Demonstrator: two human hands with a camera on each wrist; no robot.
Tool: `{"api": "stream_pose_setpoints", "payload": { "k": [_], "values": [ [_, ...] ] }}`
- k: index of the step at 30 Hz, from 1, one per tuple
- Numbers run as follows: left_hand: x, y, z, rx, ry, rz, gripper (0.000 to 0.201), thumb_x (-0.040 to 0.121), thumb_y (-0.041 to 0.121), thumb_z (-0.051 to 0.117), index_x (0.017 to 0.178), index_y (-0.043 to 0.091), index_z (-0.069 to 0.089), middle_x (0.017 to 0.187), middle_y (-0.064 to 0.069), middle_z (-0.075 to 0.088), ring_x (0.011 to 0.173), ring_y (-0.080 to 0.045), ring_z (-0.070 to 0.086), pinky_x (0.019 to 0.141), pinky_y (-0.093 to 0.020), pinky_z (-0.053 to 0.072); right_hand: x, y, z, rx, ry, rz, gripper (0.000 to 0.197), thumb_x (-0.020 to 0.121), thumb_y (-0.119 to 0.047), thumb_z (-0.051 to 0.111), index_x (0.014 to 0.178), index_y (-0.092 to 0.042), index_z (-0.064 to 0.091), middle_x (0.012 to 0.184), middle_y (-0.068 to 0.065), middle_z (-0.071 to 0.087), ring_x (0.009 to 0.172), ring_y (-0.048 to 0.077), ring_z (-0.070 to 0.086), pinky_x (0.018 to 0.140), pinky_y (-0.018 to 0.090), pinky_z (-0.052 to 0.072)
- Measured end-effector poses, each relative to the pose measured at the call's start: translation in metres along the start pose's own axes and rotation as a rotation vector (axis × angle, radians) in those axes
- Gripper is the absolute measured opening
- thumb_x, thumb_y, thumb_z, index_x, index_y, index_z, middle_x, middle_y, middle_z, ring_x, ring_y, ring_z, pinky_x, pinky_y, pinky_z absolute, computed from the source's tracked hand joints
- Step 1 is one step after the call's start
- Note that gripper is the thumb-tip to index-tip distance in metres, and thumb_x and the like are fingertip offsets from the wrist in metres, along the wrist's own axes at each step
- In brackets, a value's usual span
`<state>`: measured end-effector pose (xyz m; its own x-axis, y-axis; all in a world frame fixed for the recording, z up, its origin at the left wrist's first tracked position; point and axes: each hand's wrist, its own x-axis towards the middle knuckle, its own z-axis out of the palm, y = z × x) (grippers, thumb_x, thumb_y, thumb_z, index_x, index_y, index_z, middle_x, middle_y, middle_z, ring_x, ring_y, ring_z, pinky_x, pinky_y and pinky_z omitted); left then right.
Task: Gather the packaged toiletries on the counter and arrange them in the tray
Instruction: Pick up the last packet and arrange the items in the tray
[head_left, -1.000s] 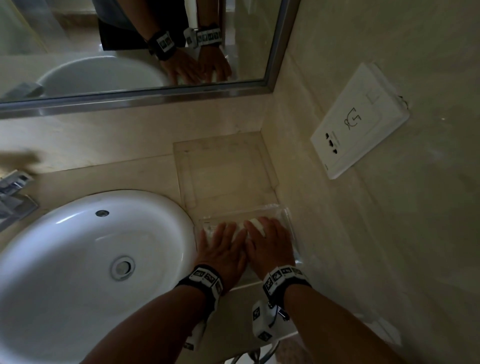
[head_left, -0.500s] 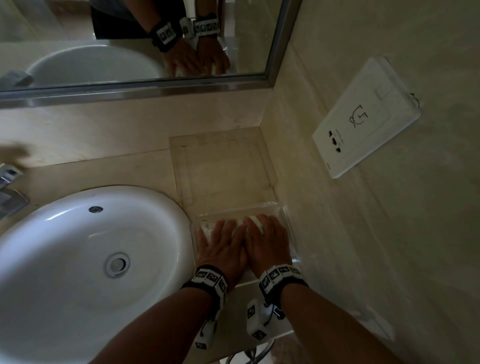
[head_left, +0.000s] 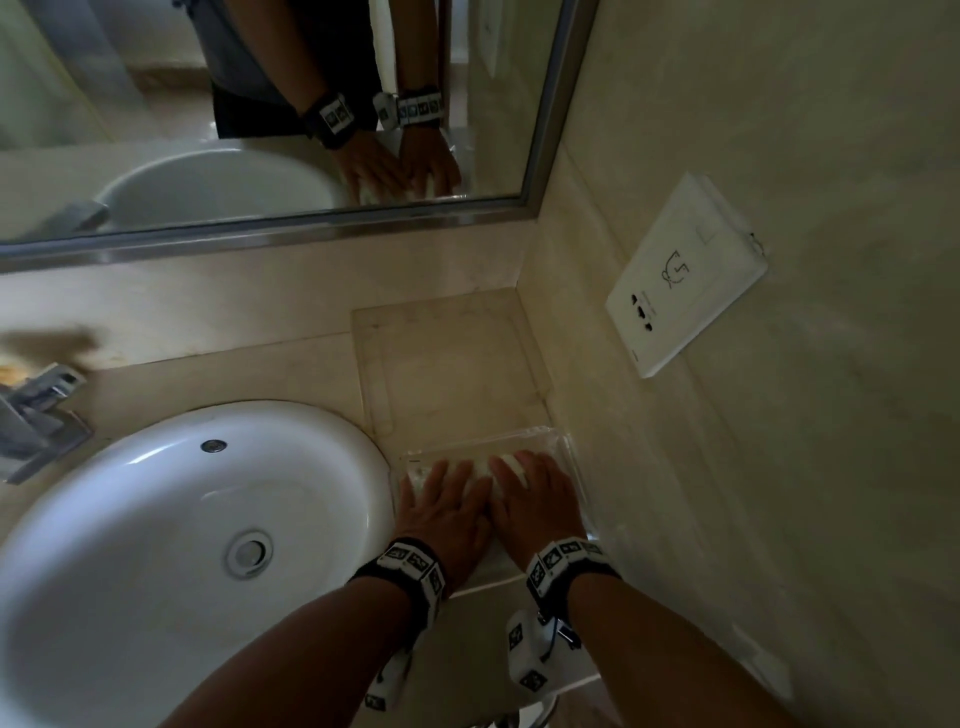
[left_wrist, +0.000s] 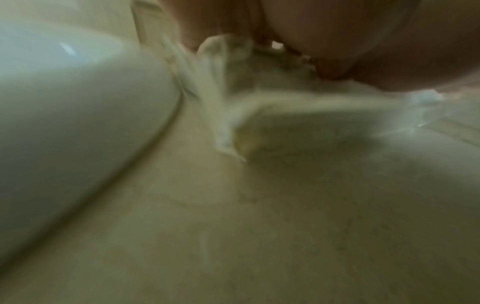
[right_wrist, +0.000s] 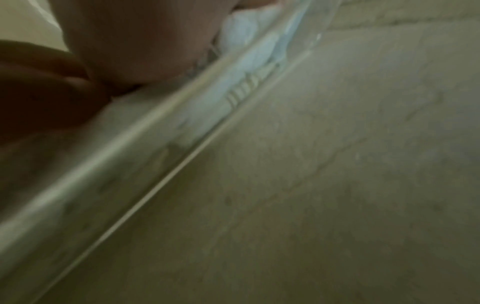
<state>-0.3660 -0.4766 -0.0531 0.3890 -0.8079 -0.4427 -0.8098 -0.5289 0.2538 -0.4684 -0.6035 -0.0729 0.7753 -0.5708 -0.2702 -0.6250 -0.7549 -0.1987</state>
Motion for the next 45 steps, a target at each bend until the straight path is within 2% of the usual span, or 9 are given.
{"api": "stream_pose_setpoints", "payload": {
  "k": [2,8,11,14,22,27,33,39,45],
  "values": [
    [-0.005,-0.005,-0.006,0.021,0.014,0.001,0.064,0.095,0.056,0.023,0.153,0.035,0.003,0.164,0.005,-0.007,0.150,-0.024,-0.011,0.118,-0.057,-0.002,-0.001,0.000,-0.005,-0.010,0.011,-0.011,0.061,0.089,-0.063,0.022,0.145,-0.039,0.032,0.155,0.002,0.029,0.141,0.031,0.026,0.113,0.048,0.027],
    [-0.030,-0.026,-0.029,0.022,0.091,-0.072,0.072,0.092,0.049,0.041,0.154,0.025,0.013,0.164,-0.002,0.000,0.150,-0.026,-0.001,0.120,-0.043,0.012,-0.015,-0.008,-0.029,0.011,-0.028,0.083,0.061,0.091,-0.060,0.031,0.148,-0.040,0.022,0.162,0.002,0.004,0.148,0.026,0.000,0.119,0.049,0.005],
    [-0.039,-0.043,-0.038,-0.019,0.137,-0.152,0.075,0.088,0.046,0.049,0.152,0.021,0.019,0.160,-0.003,0.016,0.145,-0.026,0.016,0.114,-0.041,0.029,-0.029,-0.007,-0.034,0.019,0.003,0.112,0.055,0.090,-0.053,0.036,0.141,-0.035,0.036,0.162,0.006,0.008,0.147,0.028,0.008,0.117,0.050,0.013],
    [-0.042,-0.054,-0.046,-0.052,0.076,-0.249,0.072,0.090,0.045,0.046,0.152,0.019,0.019,0.153,-0.004,0.030,0.137,-0.027,0.032,0.105,-0.043,0.041,-0.036,-0.006,-0.036,-0.038,0.049,0.092,0.047,0.088,-0.050,0.040,0.131,-0.032,0.048,0.158,0.006,0.020,0.142,0.029,0.020,0.111,0.050,0.025],
    [-0.043,-0.046,-0.040,-0.092,-0.106,-0.353,0.047,0.095,0.044,0.040,0.133,0.016,0.042,0.121,-0.007,0.064,0.107,-0.027,0.063,0.084,-0.035,0.050,-0.035,-0.008,-0.026,0.072,-0.023,0.179,0.052,0.085,-0.061,0.038,0.131,-0.039,0.045,0.159,-0.001,0.014,0.145,0.025,0.009,0.113,0.054,0.021],
    [-0.039,-0.042,-0.028,-0.243,-0.092,-0.425,0.053,0.095,0.038,0.046,0.140,0.014,0.031,0.121,-0.011,0.064,0.106,-0.030,0.064,0.078,-0.034,0.049,-0.034,-0.005,-0.027,0.057,-0.025,0.194,0.057,0.081,-0.066,0.039,0.131,-0.040,0.047,0.159,0.000,0.014,0.145,0.024,0.011,0.112,0.053,0.021],
    [-0.034,-0.042,-0.022,-0.362,-0.086,-0.485,0.056,0.087,0.034,0.059,0.132,0.014,0.033,0.110,-0.010,0.065,0.099,-0.030,0.065,0.070,-0.032,0.046,-0.037,-0.004,-0.026,0.063,0.019,0.185,0.057,0.075,-0.066,0.045,0.124,-0.038,0.055,0.157,-0.001,0.020,0.141,0.025,0.022,0.111,0.049,0.026],
    [-0.030,-0.045,-0.020,-0.318,-0.140,-0.518,0.035,0.091,0.032,0.060,0.116,0.010,0.055,0.120,-0.010,0.061,0.108,-0.026,0.061,0.077,-0.028,0.045,-0.037,0.004,-0.025,0.174,0.033,0.213,0.056,0.073,-0.061,0.051,0.123,-0.035,0.056,0.153,-0.003,0.024,0.140,0.023,0.020,0.114,0.044,0.027],
    [-0.028,-0.039,-0.024,-0.366,-0.131,-0.548,0.032,0.092,0.024,0.055,0.119,0.007,0.052,0.121,-0.011,0.059,0.107,-0.025,0.060,0.078,-0.028,0.047,-0.038,0.004,-0.025,0.230,0.053,0.232,0.060,0.072,-0.056,0.051,0.126,-0.030,0.055,0.152,-0.002,0.021,0.140,0.024,0.019,0.113,0.042,0.032]
  ]
}}
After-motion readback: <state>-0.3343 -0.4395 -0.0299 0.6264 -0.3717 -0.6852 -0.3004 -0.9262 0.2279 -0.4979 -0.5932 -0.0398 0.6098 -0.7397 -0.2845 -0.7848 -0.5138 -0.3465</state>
